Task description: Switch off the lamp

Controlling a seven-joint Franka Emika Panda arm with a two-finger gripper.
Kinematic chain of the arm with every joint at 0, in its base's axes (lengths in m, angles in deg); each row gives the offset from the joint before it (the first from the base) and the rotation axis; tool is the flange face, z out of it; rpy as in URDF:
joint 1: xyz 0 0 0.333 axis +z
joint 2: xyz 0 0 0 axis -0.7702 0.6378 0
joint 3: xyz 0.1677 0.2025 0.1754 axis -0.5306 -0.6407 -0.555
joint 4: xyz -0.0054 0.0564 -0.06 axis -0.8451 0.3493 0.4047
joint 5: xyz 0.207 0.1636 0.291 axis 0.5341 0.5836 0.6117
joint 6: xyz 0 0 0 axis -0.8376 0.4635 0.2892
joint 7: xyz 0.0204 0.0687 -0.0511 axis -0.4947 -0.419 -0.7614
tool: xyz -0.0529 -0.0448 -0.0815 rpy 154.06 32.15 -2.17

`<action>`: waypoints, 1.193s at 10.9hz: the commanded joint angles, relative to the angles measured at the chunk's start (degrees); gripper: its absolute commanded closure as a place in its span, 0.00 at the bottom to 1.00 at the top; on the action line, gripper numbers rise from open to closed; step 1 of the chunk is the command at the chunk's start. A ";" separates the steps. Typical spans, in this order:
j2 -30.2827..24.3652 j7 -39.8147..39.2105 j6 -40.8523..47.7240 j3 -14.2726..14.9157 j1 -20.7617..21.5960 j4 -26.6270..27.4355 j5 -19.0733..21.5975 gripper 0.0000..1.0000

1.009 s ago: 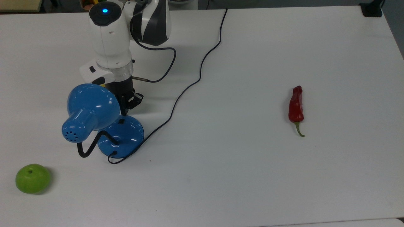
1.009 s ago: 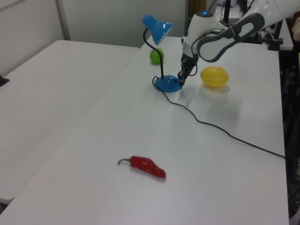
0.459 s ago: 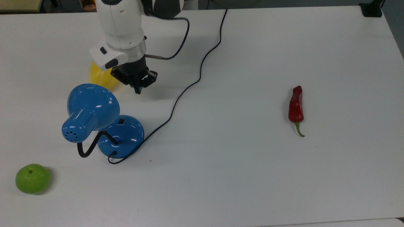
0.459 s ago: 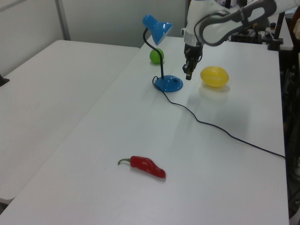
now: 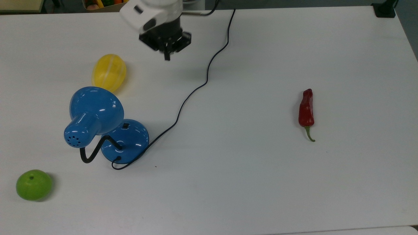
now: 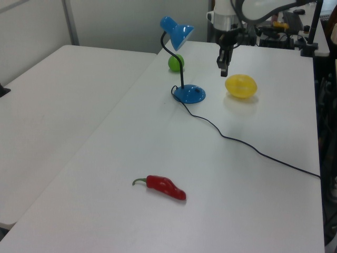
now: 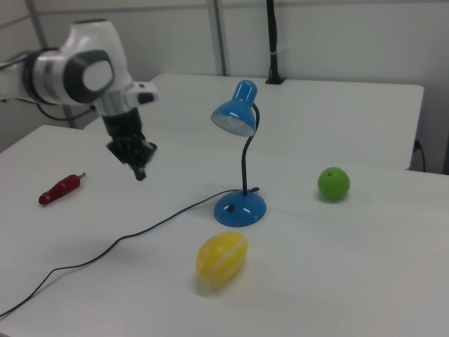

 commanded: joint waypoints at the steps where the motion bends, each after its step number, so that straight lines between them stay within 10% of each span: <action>1: -5.11 0.55 6.09 3.34 5.92 0.93 -1.26 1.00; 3: -5.82 0.46 9.00 9.31 11.46 -1.08 -1.08 1.00; 7: -7.58 0.11 11.73 10.92 12.45 -2.32 -0.64 1.00; 8: -7.58 0.11 11.82 10.91 12.01 -2.32 -0.38 0.91; 9: -7.58 0.11 11.82 11.09 12.01 -2.32 -0.38 0.57; 10: -7.58 0.55 11.91 11.09 12.01 -2.32 -0.38 0.01; 13: -7.76 0.46 13.75 10.83 12.01 -2.58 -1.00 0.00</action>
